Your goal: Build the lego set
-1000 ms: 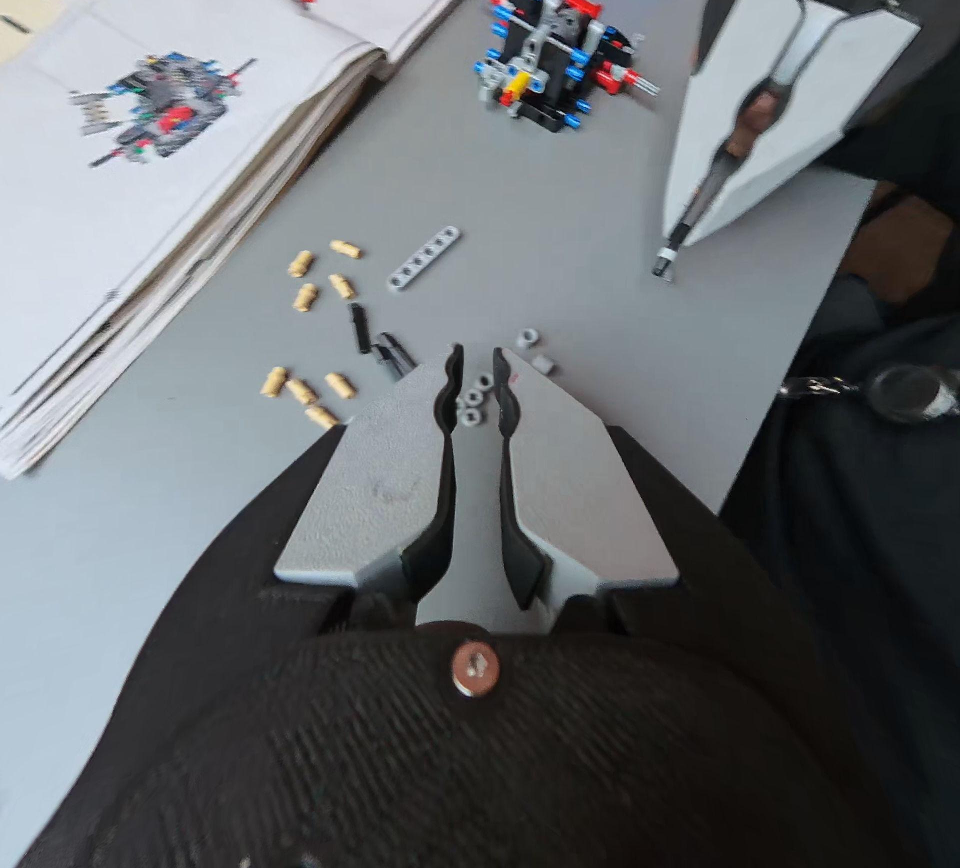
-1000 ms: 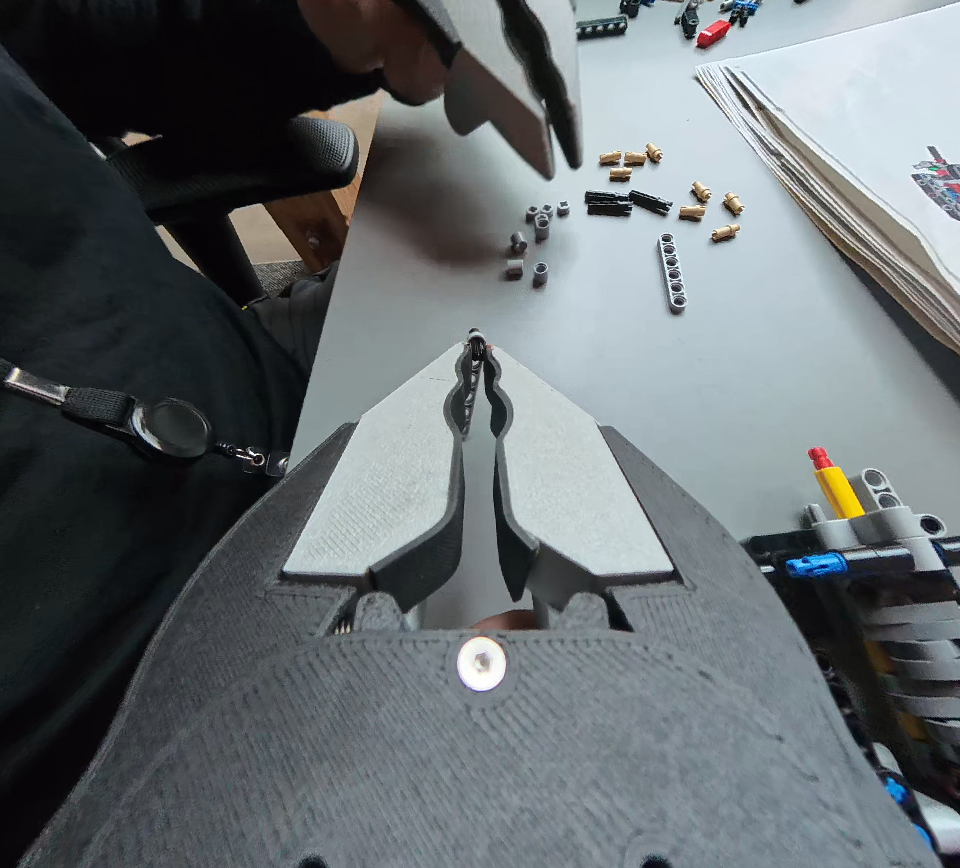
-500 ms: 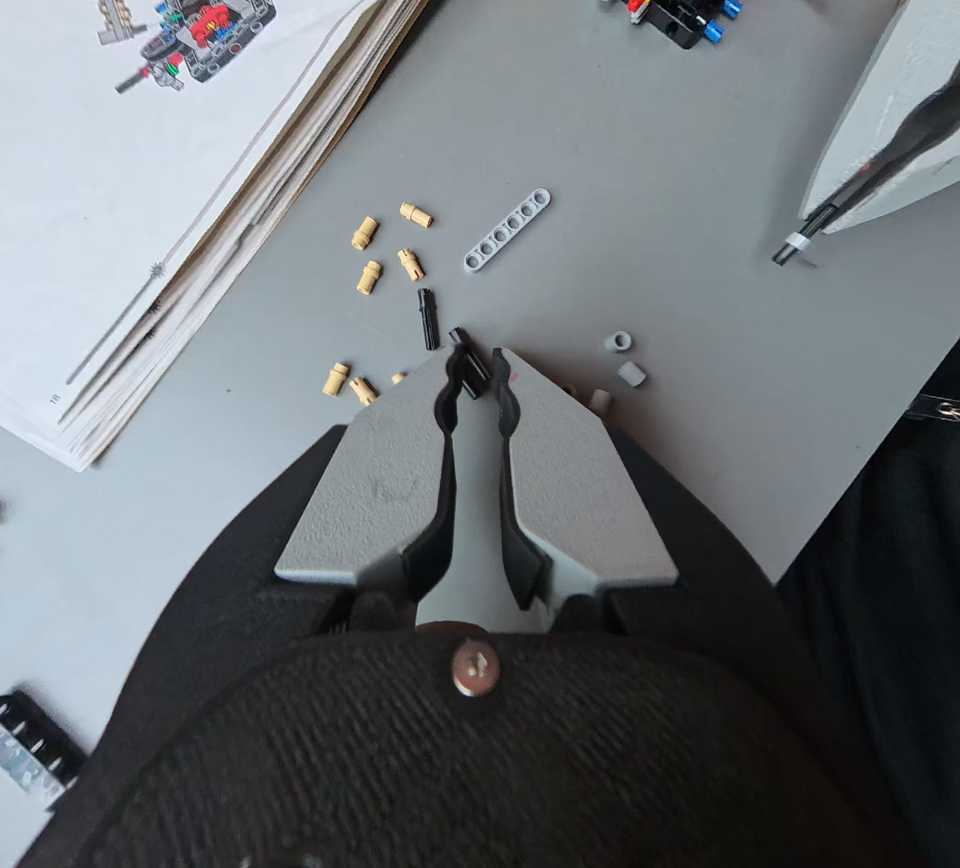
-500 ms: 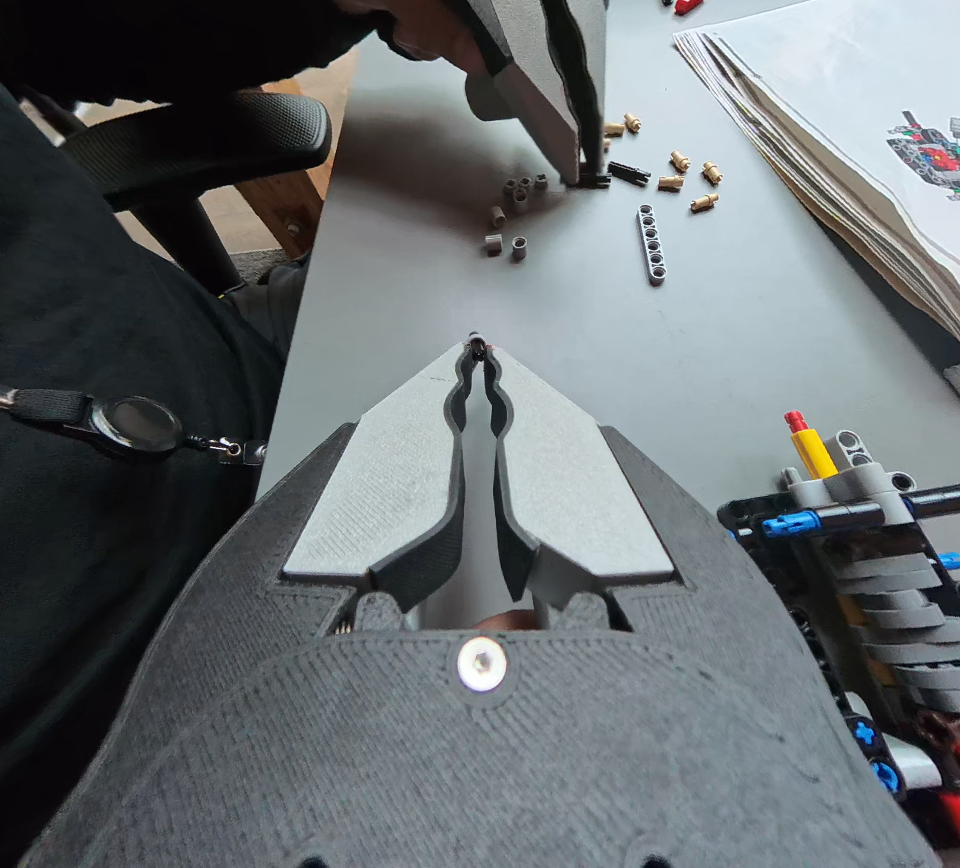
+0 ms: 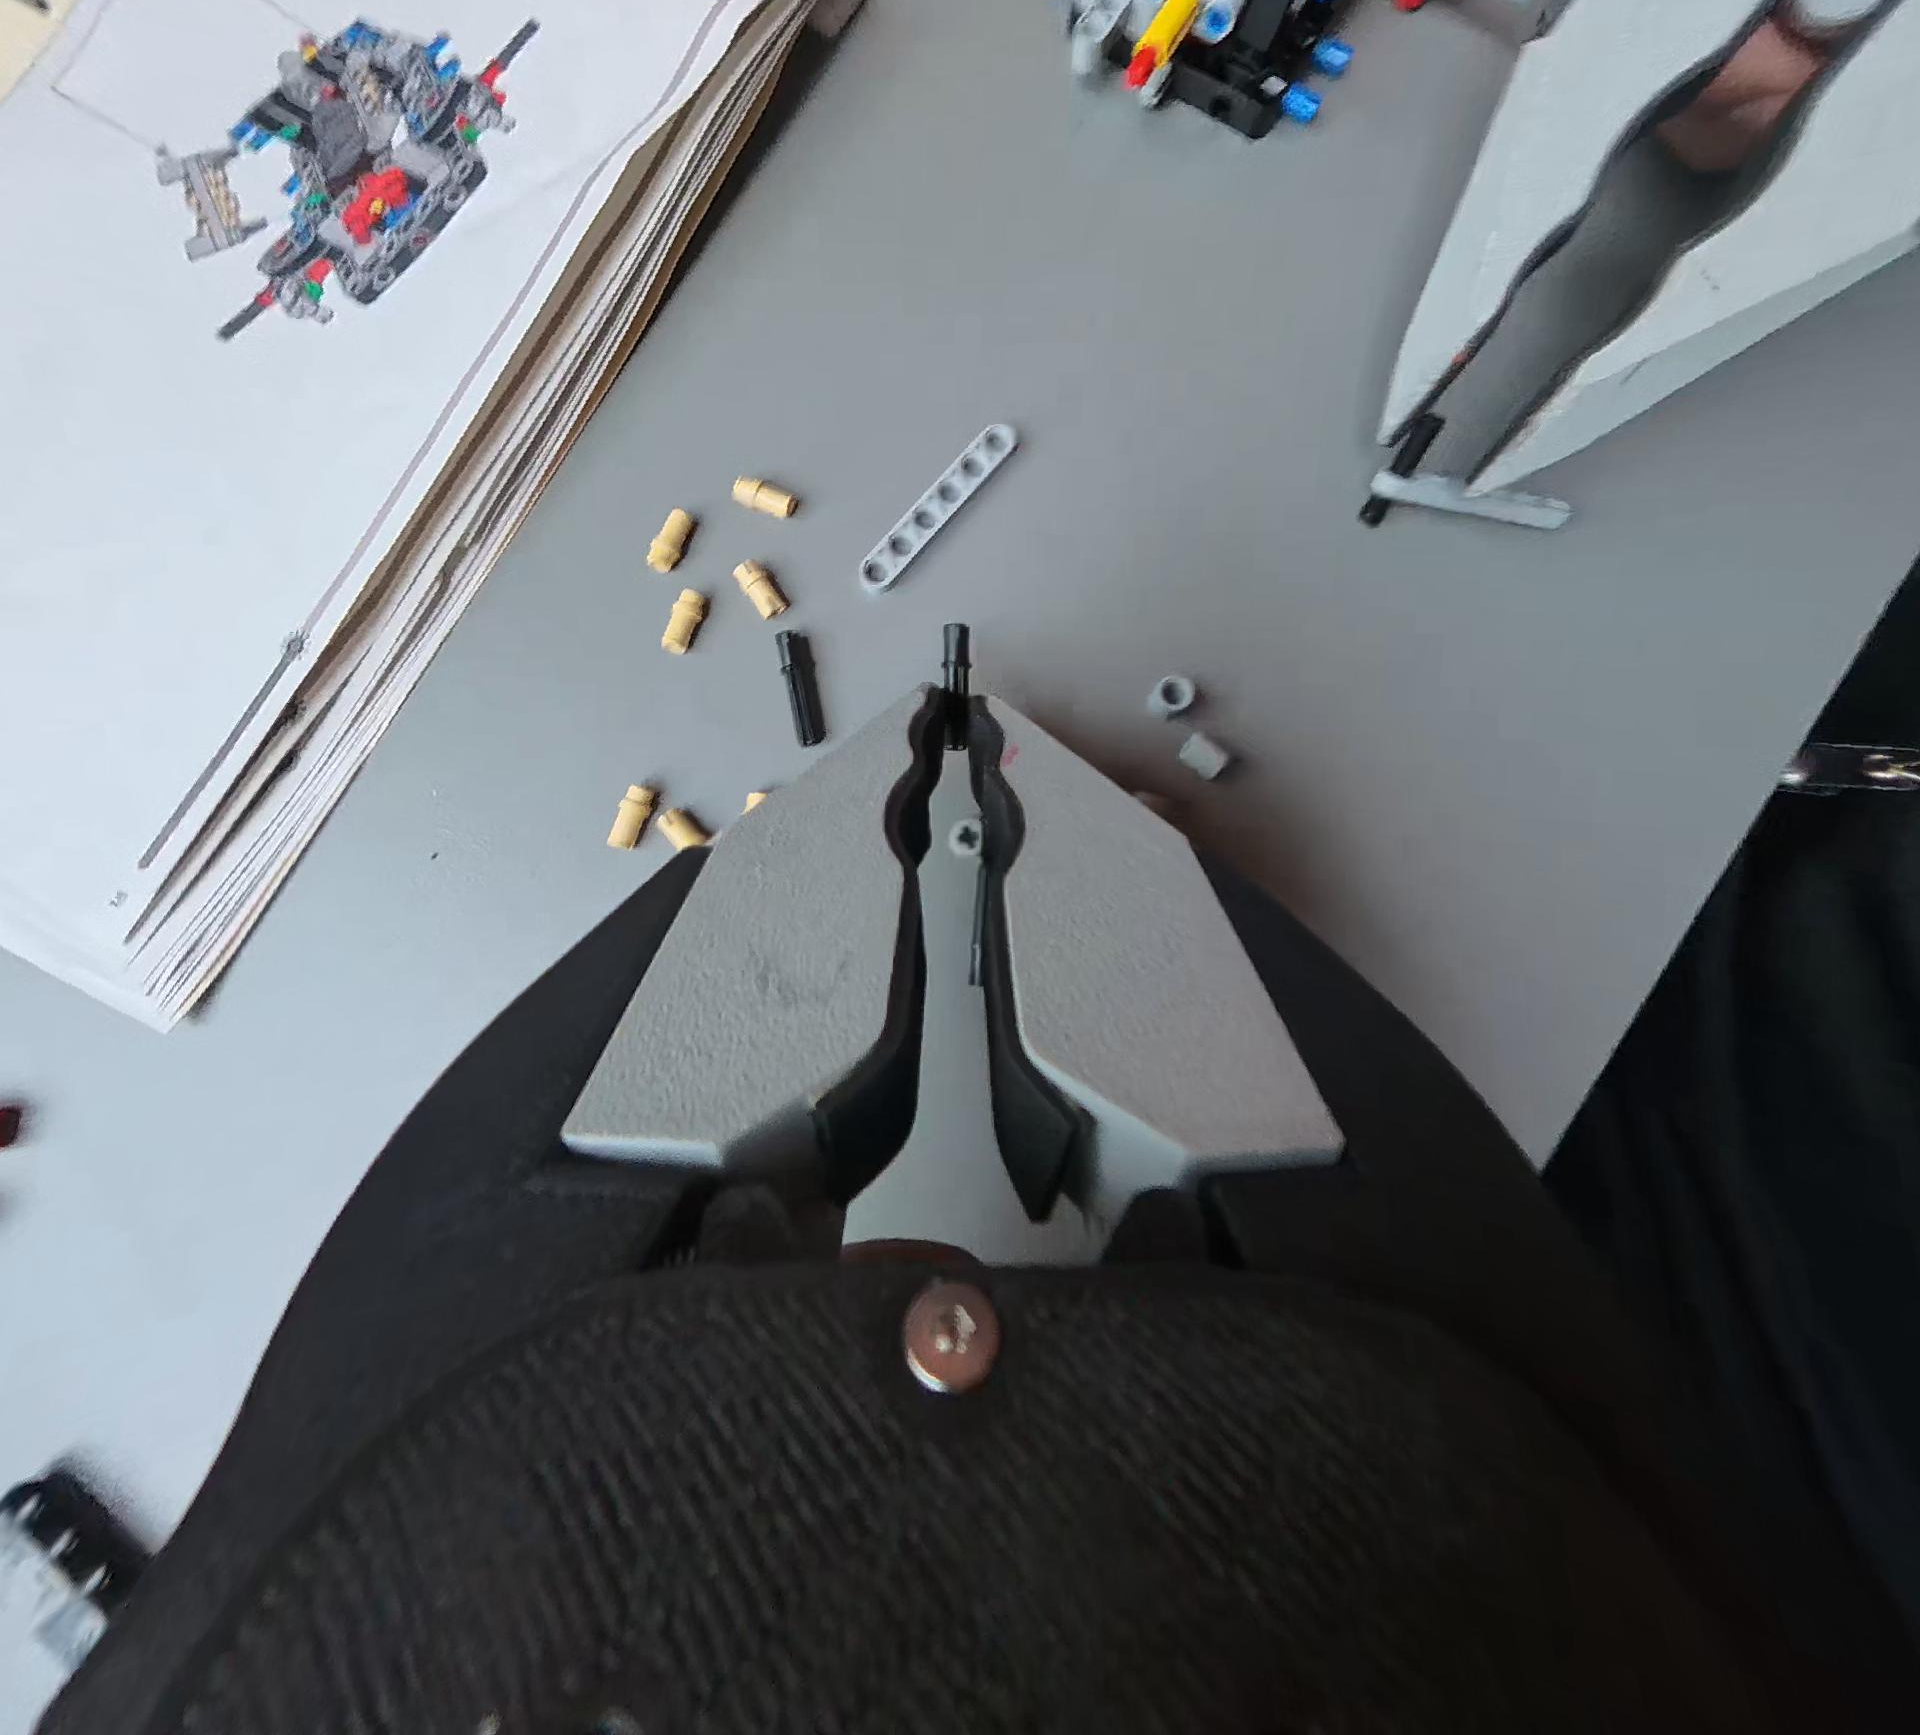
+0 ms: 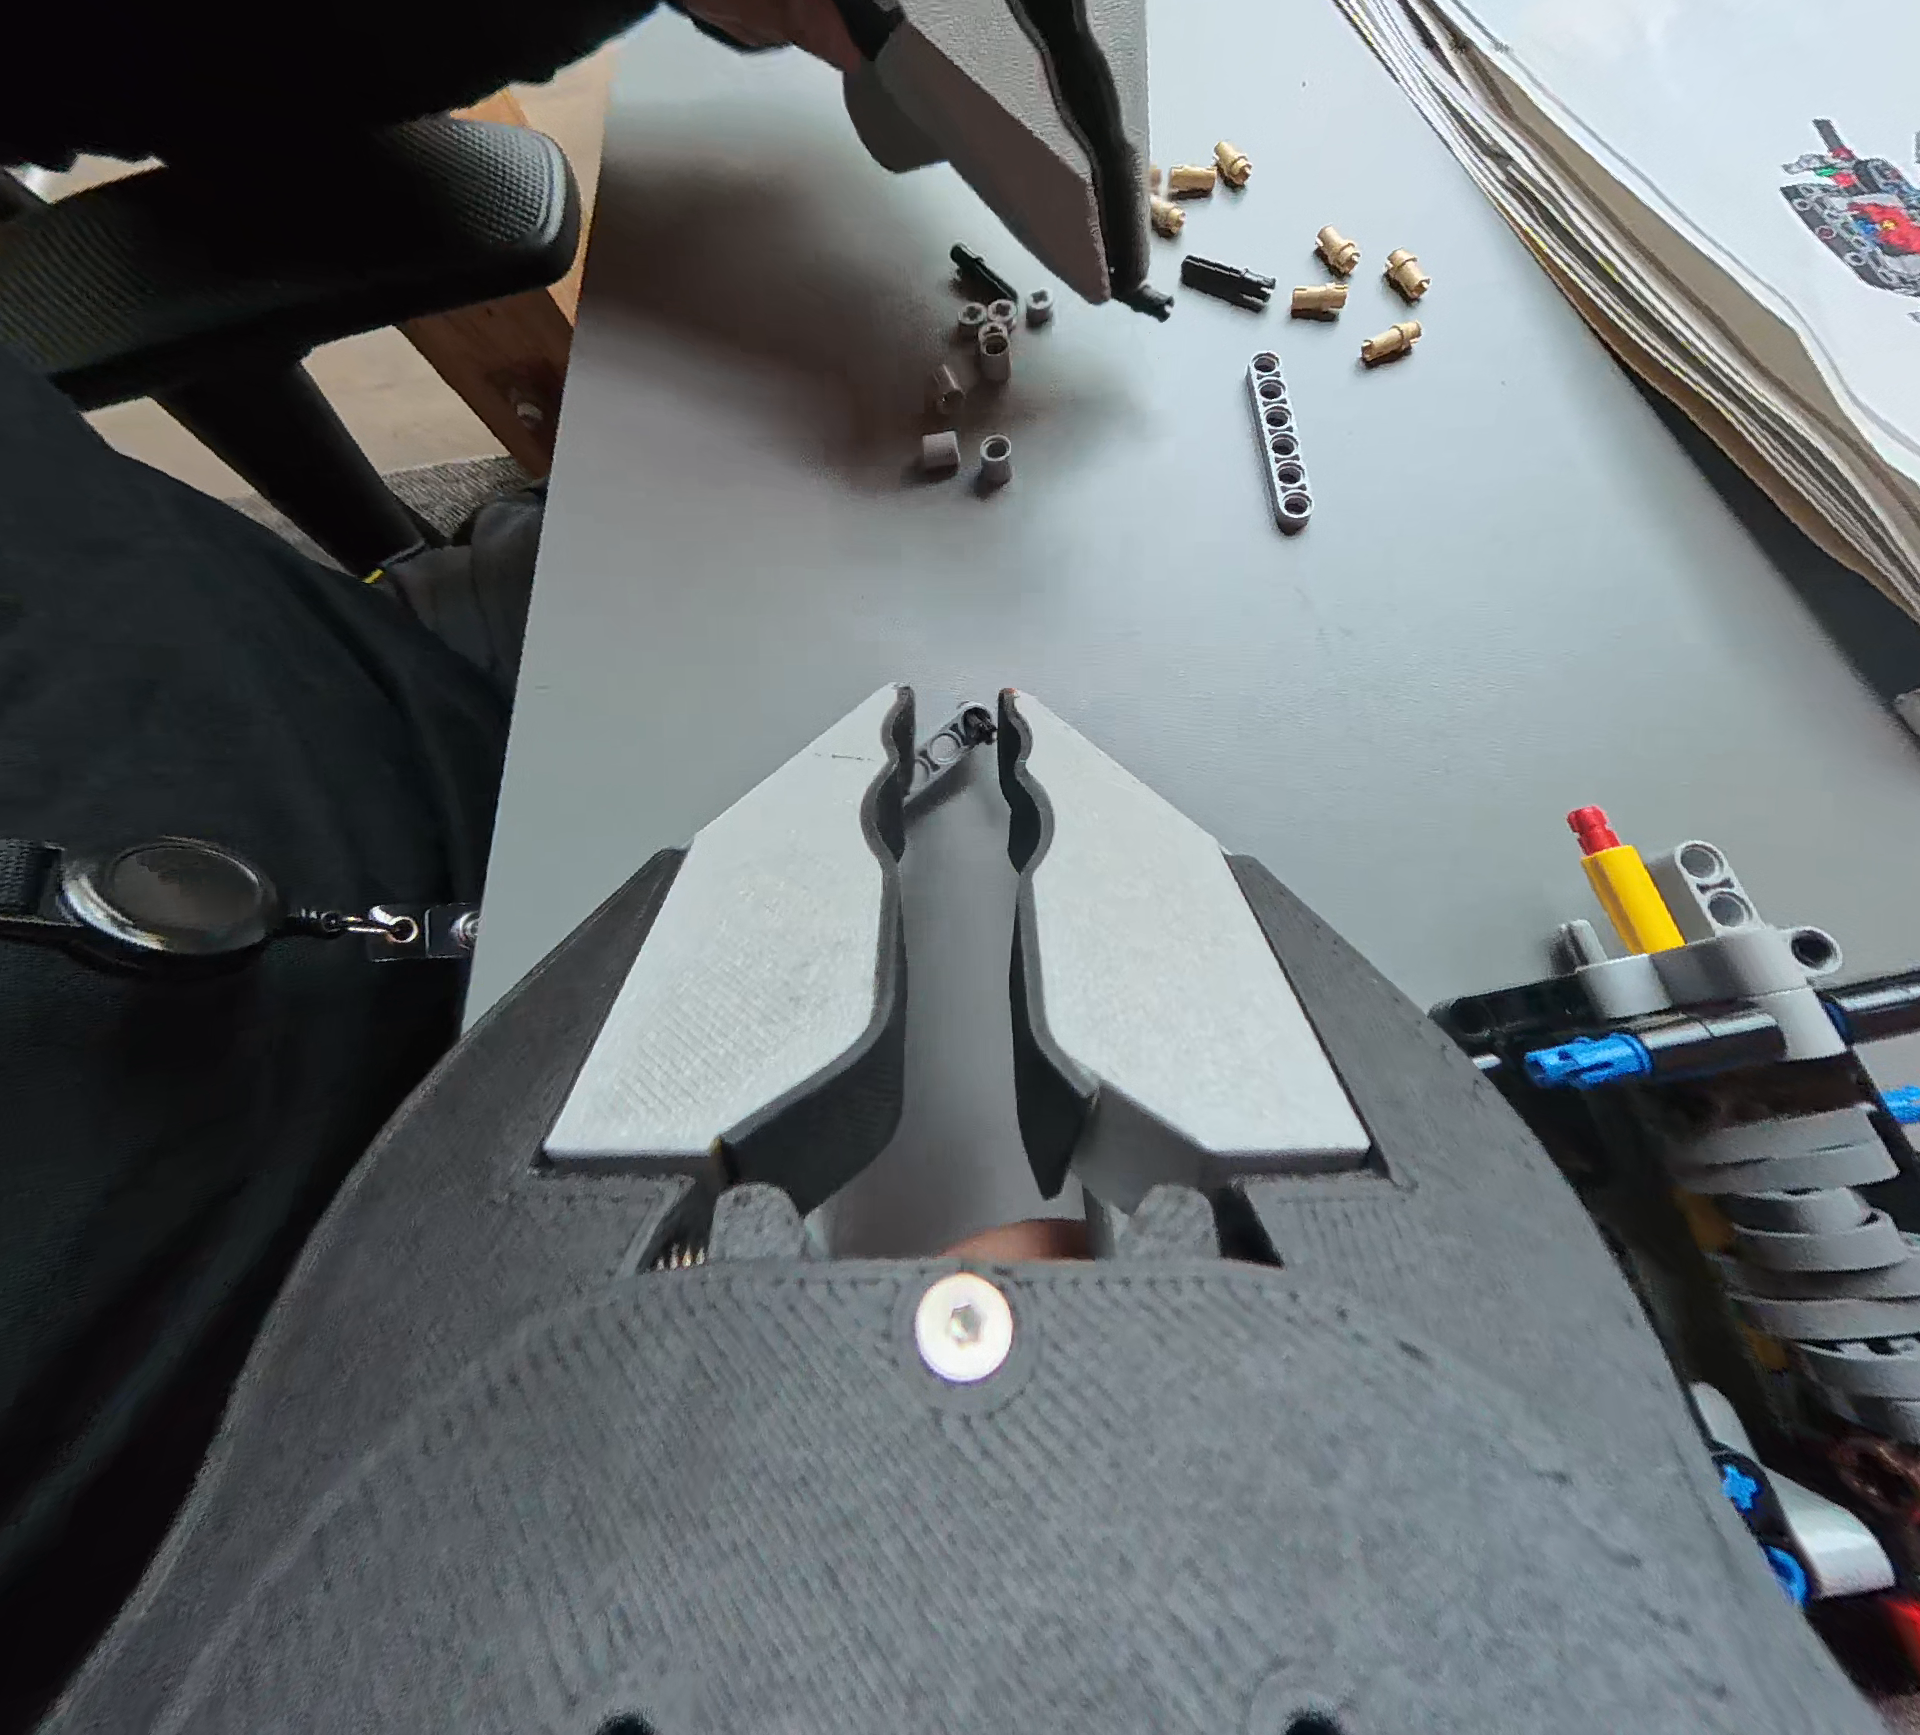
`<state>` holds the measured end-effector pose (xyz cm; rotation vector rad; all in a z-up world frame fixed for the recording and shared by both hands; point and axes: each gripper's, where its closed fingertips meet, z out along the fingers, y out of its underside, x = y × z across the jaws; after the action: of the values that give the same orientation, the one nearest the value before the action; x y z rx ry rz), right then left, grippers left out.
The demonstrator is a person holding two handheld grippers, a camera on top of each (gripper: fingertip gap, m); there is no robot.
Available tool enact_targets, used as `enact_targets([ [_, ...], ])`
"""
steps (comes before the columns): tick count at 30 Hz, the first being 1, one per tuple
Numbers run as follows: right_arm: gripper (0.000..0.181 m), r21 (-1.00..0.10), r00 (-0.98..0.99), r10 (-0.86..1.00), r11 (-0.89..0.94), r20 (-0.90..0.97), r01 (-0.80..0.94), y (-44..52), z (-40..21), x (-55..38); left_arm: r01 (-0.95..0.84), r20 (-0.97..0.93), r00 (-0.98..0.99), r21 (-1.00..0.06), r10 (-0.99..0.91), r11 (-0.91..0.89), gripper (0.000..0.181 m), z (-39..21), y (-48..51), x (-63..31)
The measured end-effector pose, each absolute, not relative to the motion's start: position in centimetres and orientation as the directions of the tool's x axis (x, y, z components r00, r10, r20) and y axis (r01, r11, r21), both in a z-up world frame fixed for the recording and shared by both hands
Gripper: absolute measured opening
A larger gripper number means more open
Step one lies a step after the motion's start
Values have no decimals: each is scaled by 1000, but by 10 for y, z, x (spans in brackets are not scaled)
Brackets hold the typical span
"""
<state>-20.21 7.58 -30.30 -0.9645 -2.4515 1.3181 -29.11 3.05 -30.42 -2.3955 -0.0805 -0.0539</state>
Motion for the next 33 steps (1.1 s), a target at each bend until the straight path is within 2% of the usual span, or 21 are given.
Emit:
enact_targets([
  [1, 14, -807, -767, 626, 376, -141, 456, 76, -301, -202, 57, 69, 998, -704, 12, -708, 1, -299, 33, -285],
  [4, 16, -822, -761, 622, 327, -184, 466, 80, -296, -200, -1, 73, 994, -761, -87, -649, 1, -287, 40, -262],
  [7, 18, -819, -745, 634, 306, -205, 486, 86, -295, -199, -28, 86, 986, -765, -146, -643, 1, -288, 45, -241],
  [18, 13, -858, -753, 643, 300, -141, 417, 87, -284, -183, 29, 247, 928, -794, -279, -607, 1, -282, 62, -191],
  [25, 10, -883, -795, 591, 289, -140, 370, 69, -274, -176, -28, 191, 921, -837, -340, -547, 1, -273, 70, -173],
  [27, 3, -896, -803, 581, 278, -130, 346, 67, -272, -175, -29, 181, 916, -860, -358, -510, 1, -266, 71, -170],
  [33, 1, -920, -809, 569, 222, -145, 322, 65, -259, -174, -17, 175, 914, -885, -366, -465, 1, -258, 73, -168],
])
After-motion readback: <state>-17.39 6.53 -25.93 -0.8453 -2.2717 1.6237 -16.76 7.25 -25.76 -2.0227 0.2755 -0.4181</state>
